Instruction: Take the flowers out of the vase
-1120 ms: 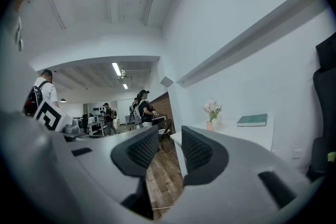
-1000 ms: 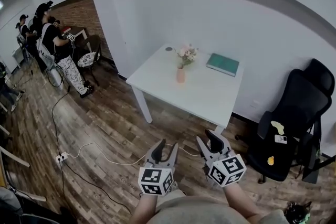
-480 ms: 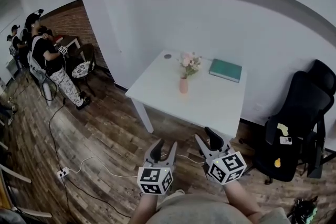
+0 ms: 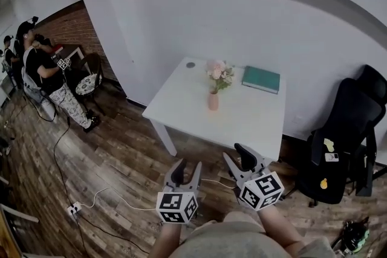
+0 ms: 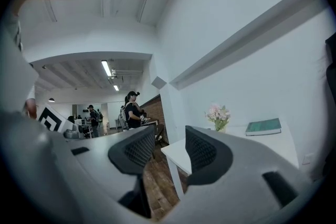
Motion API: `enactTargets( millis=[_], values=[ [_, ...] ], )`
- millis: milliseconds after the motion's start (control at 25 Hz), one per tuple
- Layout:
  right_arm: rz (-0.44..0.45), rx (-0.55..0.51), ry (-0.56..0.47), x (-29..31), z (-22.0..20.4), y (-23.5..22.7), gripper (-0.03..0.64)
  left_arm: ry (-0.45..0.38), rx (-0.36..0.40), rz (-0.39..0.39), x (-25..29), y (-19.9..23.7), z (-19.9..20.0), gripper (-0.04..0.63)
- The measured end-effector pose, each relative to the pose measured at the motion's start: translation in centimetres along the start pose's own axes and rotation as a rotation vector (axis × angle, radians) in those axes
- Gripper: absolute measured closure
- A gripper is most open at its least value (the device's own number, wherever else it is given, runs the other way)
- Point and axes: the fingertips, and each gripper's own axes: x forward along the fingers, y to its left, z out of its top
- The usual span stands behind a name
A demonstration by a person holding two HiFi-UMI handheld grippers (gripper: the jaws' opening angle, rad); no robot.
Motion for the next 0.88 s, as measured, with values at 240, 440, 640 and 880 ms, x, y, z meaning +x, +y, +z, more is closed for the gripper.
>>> enactTargets(
  millis=[240, 440, 640, 880],
  values=[
    [-0.005, -0.003, 0.017, 1.8, -0.2, -1.1, 0.443, 0.003, -0.004, 0.009, 1.9, 1.4, 0.3, 0.426],
    [-0.003, -0.012, 0.02, 4.0, -0.5, -2.9, 0.443, 0.005, -0.006, 0.021, 4.0, 2.6, 0.0, 0.426],
    [-0.006, -0.02, 0.015, 7.2, -0.3, -5.3, 0.443, 0.005, -0.007, 0.025, 7.2, 4.1, 0.4, 0.426],
    [-0.023, -0.018, 0.022, 11.5, -0.3, -8.9, 0.443, 0.02, -0.007, 0.037, 12.2, 6.7, 0.9, 0.426]
  ],
)
